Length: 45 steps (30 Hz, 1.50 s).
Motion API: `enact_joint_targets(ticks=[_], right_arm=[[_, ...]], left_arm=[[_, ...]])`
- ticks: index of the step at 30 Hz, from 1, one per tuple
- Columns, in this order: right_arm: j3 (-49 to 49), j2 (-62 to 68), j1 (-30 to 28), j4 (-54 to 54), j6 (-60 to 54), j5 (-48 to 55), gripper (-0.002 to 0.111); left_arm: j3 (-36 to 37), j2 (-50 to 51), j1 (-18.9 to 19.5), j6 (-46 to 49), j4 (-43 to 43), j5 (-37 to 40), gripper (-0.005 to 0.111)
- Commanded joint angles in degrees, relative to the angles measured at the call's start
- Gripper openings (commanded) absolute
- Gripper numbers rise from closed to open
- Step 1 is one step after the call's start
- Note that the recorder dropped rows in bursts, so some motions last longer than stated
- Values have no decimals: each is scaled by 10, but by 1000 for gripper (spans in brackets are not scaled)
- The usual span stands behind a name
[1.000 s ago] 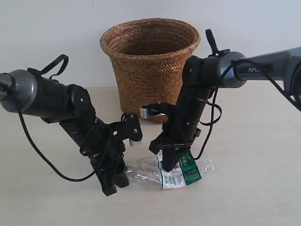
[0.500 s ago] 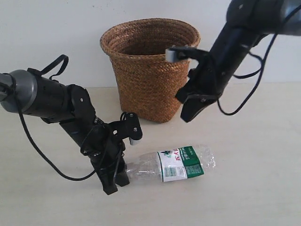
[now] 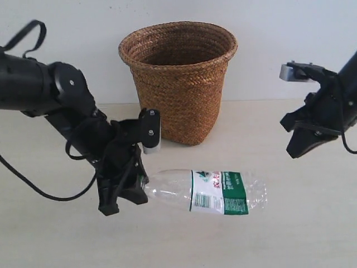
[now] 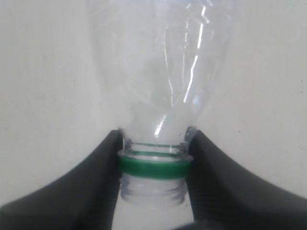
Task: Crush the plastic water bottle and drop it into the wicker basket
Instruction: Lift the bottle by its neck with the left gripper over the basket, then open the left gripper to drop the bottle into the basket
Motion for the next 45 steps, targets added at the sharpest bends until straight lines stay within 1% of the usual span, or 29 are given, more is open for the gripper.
enact_joint_targets(ticks=[1, 5, 7, 9, 11, 12, 13, 14, 15, 16, 17, 18, 20, 21, 22, 23, 25, 28, 31, 33, 36, 37, 38, 40, 43, 45], right_arm=[[52, -5, -7, 0, 0, -62, 0], [84, -5, -7, 11, 0, -112, 0], [94, -5, -7, 11, 0, -121, 0], [102, -5, -7, 11, 0, -134, 0], [103, -5, -7, 20, 0, -144, 0], [103, -5, -7, 28, 0, -149, 0], [103, -5, -7, 27, 0, -151, 0], [103, -5, -7, 29, 0, -156, 0], [103, -5, -7, 32, 0, -158, 0], [103, -5, -7, 35, 0, -158, 0], [103, -5, -7, 36, 0, -158, 0], [103, -5, -7, 39, 0, -155, 0], [103, -5, -7, 44, 0, -153, 0], [103, -5, -6, 47, 0, -153, 0], [103, -5, -6, 49, -1, -153, 0], [103, -5, -4, 49, -3, -153, 0], [103, -5, -4, 49, -9, -158, 0], [103, -5, -4, 49, -11, -177, 0], [103, -5, -4, 49, -12, -185, 0], [103, -5, -4, 49, -12, -193, 0], [103, -5, -4, 53, -12, -212, 0], [100, -5, -4, 53, -12, -212, 0], [94, -5, -4, 53, -16, -209, 0], [80, -5, -4, 39, -18, -196, 0], [59, -7, -4, 18, -14, -175, 0], [42, -7, -4, -13, 14, -150, 0]], left_arm=[[-1, -66, 0, 50, -19, 20, 4], [-21, -103, 1, 42, -20, 25, 4], [-33, -108, 1, 42, -17, 25, 4], [-56, -108, 1, 37, -10, 27, 4], [-96, -102, 2, 19, 11, 14, 4], [-126, -94, 12, 16, 18, -6, 4], [-138, -92, 18, 16, 18, -21, 4], [-159, -85, 33, 2, 18, -70, 4], [-164, -80, 46, -25, 11, -171, 4], [-164, -67, 55, -22, -16, -297, 9], [-170, -56, 55, 2, -17, -352, 17], [-179, -46, 55, 21, -17, -379, 31], [-199, -16, 58, 50, -13, -392, 70], [-213, -2, 60, 43, -19, -397, 92], [-219, 6, 60, 35, -21, -402, 107], [-227, 20, 60, 21, -20, -403, 108], [-232, 36, 60, 21, -17, -403, 104], [-231, 42, 60, 21, -15, -403, 91], [-231, 37, 60, 21, -15, -401, 84], [-231, 28, 60, 10, -15, -385, 75], [-231, 2, 60, -32, -15, -327, 54], [-231, -11, 60, -52, -15, -302, 41], [-231, -25, 60, -64, -15, -276, 34], [-231, -52, 60, -85, -15, -228, 6], [-231, -87, 60, -111, -15, -159, 4], [-231, -105, 60, -152, -12, -126, 4]])
